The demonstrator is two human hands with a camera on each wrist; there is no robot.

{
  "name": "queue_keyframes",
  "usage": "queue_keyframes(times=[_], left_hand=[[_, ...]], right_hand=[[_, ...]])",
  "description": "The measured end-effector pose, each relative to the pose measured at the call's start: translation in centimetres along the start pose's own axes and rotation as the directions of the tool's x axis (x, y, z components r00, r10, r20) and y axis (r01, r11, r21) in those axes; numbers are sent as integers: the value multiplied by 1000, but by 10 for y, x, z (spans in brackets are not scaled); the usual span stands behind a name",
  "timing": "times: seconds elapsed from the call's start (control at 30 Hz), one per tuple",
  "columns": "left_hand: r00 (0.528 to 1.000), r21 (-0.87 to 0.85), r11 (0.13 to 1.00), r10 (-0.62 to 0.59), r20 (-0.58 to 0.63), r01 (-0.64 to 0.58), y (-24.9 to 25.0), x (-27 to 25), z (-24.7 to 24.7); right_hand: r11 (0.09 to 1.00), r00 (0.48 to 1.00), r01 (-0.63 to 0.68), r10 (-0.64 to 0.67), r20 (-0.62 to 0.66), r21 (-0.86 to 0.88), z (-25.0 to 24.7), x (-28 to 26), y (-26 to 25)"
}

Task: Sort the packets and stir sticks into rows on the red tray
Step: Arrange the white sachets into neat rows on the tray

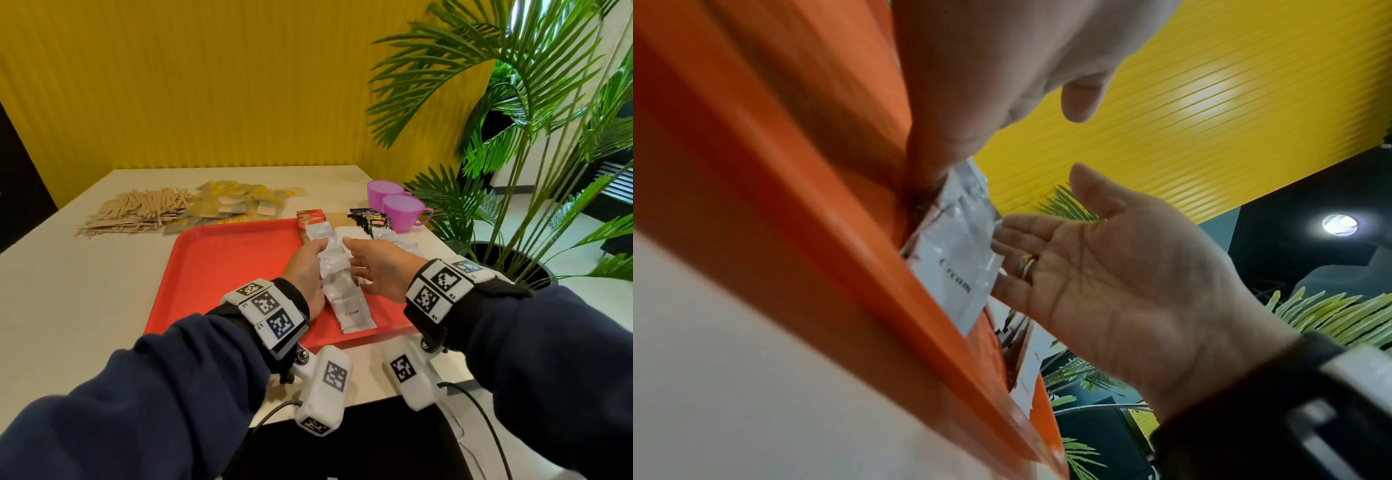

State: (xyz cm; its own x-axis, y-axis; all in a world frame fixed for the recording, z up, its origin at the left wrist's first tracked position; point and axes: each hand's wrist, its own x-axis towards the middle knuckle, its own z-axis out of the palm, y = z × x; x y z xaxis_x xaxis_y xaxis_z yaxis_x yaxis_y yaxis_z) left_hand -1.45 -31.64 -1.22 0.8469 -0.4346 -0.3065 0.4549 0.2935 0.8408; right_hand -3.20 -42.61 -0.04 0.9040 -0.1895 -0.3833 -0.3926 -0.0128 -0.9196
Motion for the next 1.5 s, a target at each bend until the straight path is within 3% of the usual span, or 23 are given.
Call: queue_keyframes(times=[0.33, 1.1, 1.33, 1.5], left_hand=[[999, -2, 1000, 3, 35, -3, 1, 13, -4], [987, 7, 999, 40, 155, -42, 8, 28, -5], [998, 72, 997, -20, 66, 15, -2, 21, -14], [999, 68, 997, -22, 43, 19, -10, 8, -9]], right_hand=[[997, 1000, 0, -1, 12, 82, -1, 5, -6], [999, 999, -40, 40, 19, 19, -11, 9, -15], [993, 996, -93, 91, -24, -74, -26, -9, -2], [990, 992, -119, 121, 19, -81, -25, -26, 6]])
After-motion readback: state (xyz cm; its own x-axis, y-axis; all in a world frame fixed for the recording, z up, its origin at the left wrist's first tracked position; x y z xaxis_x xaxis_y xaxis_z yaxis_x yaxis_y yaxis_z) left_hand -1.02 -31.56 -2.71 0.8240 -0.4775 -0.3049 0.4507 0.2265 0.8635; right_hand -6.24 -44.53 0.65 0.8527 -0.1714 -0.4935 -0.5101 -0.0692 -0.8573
